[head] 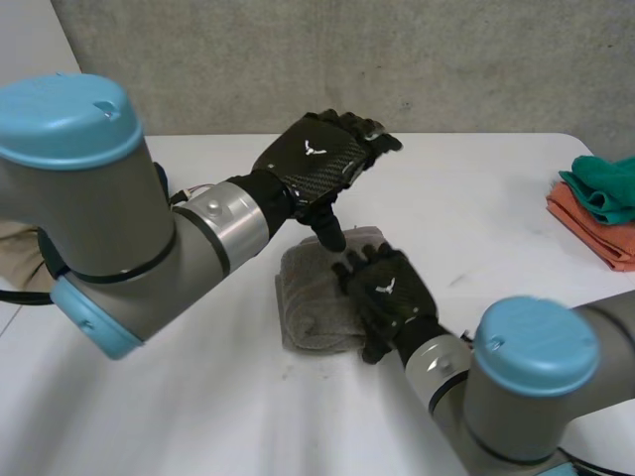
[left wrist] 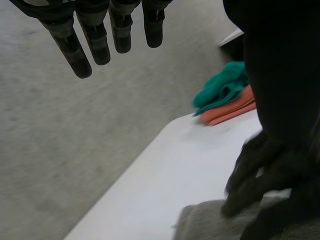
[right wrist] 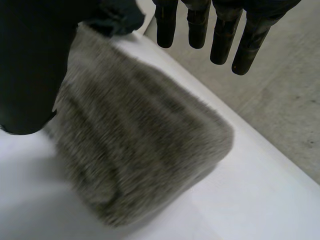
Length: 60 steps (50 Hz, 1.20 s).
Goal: Fold the laundry.
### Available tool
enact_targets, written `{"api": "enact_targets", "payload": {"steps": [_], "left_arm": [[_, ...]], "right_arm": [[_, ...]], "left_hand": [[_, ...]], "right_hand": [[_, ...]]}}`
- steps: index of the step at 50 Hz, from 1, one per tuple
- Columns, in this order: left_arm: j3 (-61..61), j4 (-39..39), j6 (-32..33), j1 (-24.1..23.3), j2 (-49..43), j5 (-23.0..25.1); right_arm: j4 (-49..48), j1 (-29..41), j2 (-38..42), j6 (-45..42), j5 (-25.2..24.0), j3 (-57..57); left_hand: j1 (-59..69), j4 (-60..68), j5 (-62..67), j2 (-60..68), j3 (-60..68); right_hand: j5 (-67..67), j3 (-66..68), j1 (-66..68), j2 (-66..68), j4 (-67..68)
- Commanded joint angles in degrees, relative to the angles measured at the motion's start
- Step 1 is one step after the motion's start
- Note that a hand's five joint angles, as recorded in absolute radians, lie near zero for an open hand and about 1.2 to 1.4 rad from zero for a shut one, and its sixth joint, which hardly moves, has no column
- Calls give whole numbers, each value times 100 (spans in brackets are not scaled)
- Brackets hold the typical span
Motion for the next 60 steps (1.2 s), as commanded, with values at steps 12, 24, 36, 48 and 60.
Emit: {"api": "enact_targets", "payload": {"steps": [12,24,36,48,60], "left_arm": [[-69,-203,-108,101,-50,376],[-95,-203,-134,145,3,376],[-78,-203,-126,242,38,288],[-165,-212,-143,260,38,209],[-297,-194,-134,260,29,217]], "right_arm": [[-630,-32,1506,-905,329,-1303],[-577,-58,1673,-686,-101,-1919],[-86,-1349,1084,-273,-365,-1901],[529,-1991,856,-308,-1516,-1629],[1127,-2466,741,-589,-1560,-1339]], "left_hand": [[237,195,122,188,153],[237,195,122,188,153],[254,211,138,205,170],[254,211,138,205,170],[254,211,138,205,170]], "right_hand": [[876,1015,1142,971,876],[6642,6781,6908,6737,6642],[6642,6781,6908,6737,6642],[5629,5768,5895,5724,5629],[476,615,742,571,476]]}}
